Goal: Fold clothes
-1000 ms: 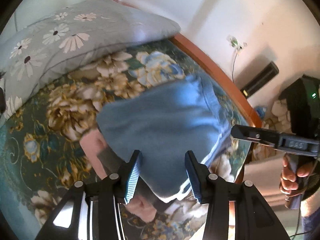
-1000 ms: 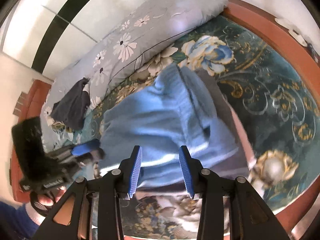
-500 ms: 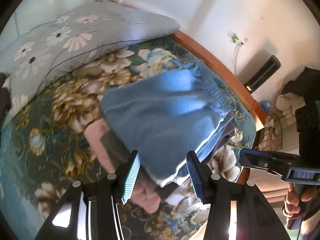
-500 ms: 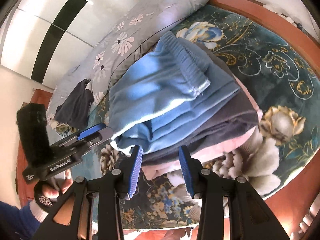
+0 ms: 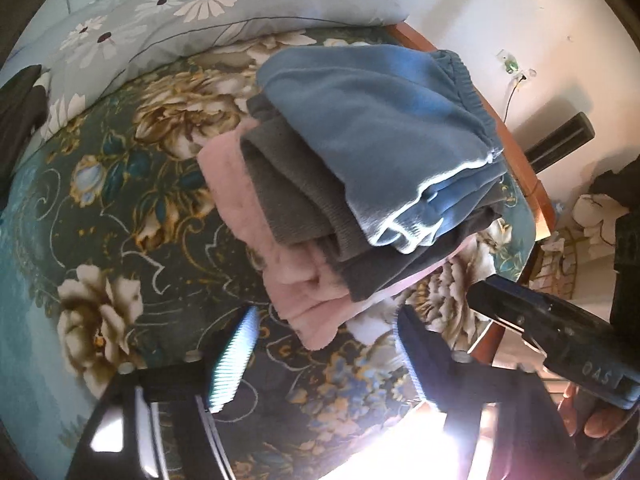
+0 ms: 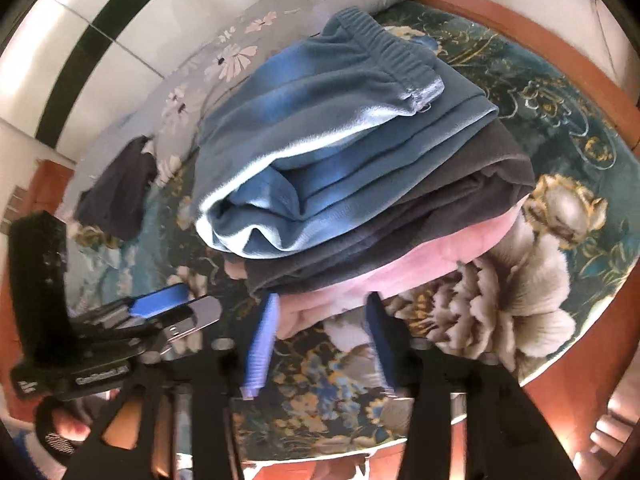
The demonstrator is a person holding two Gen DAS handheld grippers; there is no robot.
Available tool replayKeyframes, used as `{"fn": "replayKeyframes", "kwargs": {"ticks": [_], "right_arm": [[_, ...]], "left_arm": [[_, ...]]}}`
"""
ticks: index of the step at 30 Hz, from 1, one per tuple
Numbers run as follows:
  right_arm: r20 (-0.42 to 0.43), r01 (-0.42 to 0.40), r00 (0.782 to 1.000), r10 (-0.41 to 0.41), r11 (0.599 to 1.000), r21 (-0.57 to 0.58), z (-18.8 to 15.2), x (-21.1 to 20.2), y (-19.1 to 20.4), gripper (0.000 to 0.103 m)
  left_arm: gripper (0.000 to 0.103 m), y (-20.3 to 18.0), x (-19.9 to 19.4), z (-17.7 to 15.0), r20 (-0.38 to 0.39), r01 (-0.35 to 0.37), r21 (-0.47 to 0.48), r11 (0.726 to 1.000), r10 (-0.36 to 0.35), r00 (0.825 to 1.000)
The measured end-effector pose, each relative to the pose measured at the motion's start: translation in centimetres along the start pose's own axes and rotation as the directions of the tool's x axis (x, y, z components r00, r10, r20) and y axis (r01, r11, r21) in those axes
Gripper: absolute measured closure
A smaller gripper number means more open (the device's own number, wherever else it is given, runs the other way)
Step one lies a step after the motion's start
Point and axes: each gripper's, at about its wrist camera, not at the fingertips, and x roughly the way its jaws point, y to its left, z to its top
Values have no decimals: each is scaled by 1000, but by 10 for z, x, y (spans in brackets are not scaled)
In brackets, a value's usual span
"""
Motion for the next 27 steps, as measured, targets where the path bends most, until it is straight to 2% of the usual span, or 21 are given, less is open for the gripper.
{"fn": "replayKeyframes", "kwargs": {"ticks": [7, 9, 11, 21, 23, 24, 27], "right_arm": [[7, 22, 1000, -22, 1000, -11, -7, 1, 8, 46], [7, 29, 1000, -28, 1000, -11, -9, 1, 9, 45], [13, 39, 999, -39, 999, -11, -9, 0, 10, 35], [0, 52, 999, -52, 999, -9, -11, 9, 8, 32], [-3, 57, 998, -57, 998, 1, -12, 10, 6, 28], [-2, 59, 998, -59, 998, 11, -13, 10, 4, 22], [0, 57, 998, -57, 998, 33, -14, 9, -2, 19]], "left_arm": [[9, 3, -4, -1, 10, -7, -8, 1000, 7, 1000], [9, 4, -6, -2, 8, -3, -13, 1000, 3, 1000], [9, 4, -6, -1, 7, -5, -14, 1000, 5, 1000], [0, 6, -4, -5, 28, -5, -9, 1000, 5, 1000], [0, 7, -3, -4, 29, -3, -9, 1000, 4, 1000], [0, 8, -3, -3, 31, -3, -11, 1000, 3, 1000], [0, 8, -3, -2, 44, -30, 1, 1000, 30, 999]]}}
